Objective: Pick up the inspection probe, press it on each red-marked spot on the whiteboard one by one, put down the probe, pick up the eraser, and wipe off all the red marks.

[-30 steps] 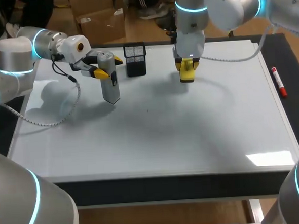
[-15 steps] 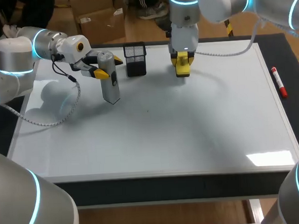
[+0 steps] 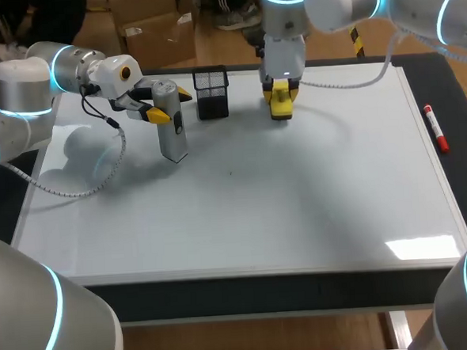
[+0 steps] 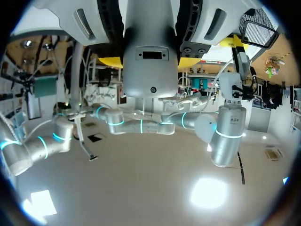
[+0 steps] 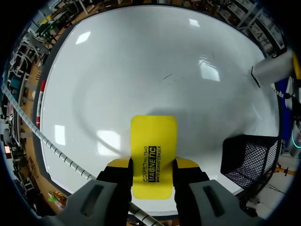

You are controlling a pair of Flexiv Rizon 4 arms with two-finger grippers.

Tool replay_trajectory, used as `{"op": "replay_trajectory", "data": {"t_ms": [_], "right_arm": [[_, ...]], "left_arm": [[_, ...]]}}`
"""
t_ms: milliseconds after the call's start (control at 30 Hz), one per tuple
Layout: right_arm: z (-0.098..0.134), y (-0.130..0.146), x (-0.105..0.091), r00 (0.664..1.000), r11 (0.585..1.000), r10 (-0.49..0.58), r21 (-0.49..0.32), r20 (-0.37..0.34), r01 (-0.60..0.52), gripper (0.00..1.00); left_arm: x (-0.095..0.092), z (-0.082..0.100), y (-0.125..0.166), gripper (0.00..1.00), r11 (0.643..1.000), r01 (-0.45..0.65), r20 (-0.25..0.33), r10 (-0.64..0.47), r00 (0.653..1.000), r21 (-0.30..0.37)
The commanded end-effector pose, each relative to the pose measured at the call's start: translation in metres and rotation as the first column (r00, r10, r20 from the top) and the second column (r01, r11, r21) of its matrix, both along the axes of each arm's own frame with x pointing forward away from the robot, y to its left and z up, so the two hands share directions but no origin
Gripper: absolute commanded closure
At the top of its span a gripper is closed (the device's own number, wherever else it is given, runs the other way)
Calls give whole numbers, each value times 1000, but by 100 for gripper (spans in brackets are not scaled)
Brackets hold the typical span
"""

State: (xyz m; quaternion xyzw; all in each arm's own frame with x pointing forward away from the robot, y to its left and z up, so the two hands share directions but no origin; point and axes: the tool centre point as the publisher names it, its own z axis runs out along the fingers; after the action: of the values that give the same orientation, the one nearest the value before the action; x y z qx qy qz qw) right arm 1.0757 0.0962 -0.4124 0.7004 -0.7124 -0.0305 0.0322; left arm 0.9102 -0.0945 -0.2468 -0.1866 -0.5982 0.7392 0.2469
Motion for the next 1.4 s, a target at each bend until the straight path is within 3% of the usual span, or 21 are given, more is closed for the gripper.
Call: {"op": "replay_trajectory", "data": {"t_ms": [33, 367, 433, 533, 567, 600, 633, 867, 1067, 1267, 1400], "right_arm": [[-4, 4, 7, 1000, 1000, 7, -13, -11, -7, 100], [-11, 3, 8, 1000, 1000, 7, -20, -11, -7, 100], [-12, 2, 7, 1000, 1000, 5, -21, -11, -6, 65], [-13, 1, 6, 1000, 1000, -4, -17, -6, 3, 69], [-12, 0, 5, 1000, 1000, -4, -18, -5, 3, 65], [-11, 0, 4, 1000, 1000, -4, -17, -2, 4, 38], [-9, -1, 3, 1000, 1000, -4, -15, 2, 4, 0], [4, -10, -3, 998, 999, -48, -13, 38, 49, 0], [23, -23, -10, 974, 976, -218, 39, 63, 216, 0], [43, -38, -13, 901, 894, -432, 147, 43, 422, 0], [53, -46, -13, 839, 830, -544, 159, 23, 535, 0]], "left_arm": [[1, 1, 1, 100, 1000, 3, 1, -3, 1000, 2], [1, 1, 1, 100, 1000, 3, 1, -3, 1000, 2], [1, 1, 1, 100, 1000, 3, 1, -3, 1000, 2], [1, 1, 1, 100, 1000, 3, 1, -3, 1000, 2], [1, 1, 1, 100, 1000, 3, 1, -3, 1000, 2], [1, 1, 1, 100, 1000, 3, 1, -3, 1000, 2], [1, 1, 1, 100, 1000, 3, 1, -3, 1000, 2], [1, 1, 1, 100, 1000, 3, 1, -3, 1000, 2], [1, 1, 1, 100, 1000, 3, 1, -3, 1000, 2], [1, 1, 1, 100, 1000, 3, 1, -3, 1000, 2], [1, 1, 1, 100, 1000, 3, 1, -3, 1000, 2]]}}
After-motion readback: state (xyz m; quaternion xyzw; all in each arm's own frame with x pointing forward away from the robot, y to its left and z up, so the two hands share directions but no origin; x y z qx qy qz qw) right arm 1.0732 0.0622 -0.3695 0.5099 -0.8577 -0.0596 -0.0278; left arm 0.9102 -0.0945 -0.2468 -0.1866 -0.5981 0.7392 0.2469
